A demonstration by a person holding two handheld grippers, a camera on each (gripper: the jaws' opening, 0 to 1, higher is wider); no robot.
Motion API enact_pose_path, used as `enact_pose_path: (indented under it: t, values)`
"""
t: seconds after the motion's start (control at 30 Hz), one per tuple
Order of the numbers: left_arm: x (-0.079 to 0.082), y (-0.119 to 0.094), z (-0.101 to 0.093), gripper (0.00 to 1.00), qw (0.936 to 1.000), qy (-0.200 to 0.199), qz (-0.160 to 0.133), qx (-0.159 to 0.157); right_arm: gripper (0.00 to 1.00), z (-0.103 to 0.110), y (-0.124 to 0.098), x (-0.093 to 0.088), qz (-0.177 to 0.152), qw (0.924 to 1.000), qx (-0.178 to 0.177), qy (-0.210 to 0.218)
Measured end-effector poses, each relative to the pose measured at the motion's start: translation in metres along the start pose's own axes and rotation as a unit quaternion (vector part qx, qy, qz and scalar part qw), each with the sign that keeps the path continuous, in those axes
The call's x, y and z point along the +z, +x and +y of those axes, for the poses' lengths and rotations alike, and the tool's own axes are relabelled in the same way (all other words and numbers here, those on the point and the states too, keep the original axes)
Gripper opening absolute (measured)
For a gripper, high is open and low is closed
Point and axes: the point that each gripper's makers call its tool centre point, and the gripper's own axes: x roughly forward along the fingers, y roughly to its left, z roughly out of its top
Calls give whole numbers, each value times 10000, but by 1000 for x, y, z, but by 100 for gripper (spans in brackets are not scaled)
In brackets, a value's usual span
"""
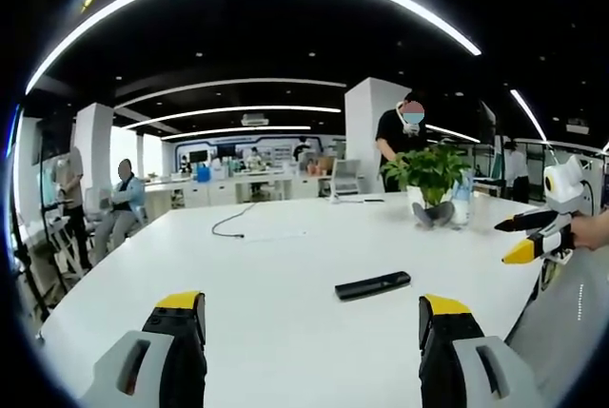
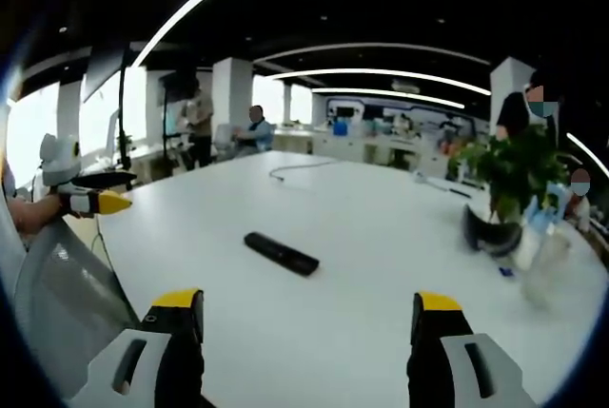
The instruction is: Press the specified remote control buttons in sequence, fully releasing each button before pressing the next.
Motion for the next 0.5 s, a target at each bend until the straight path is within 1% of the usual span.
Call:
enact_pose_path:
  t: [0.3,0.5]
  values:
    - [-3,1,-3,96,9999,25,90,-53,89,1,0,0,5,10000,20,-1]
    - [-8,3,-8,97,9996,17,232,-181,89,-3,-1,1,-44,10000,-55,47]
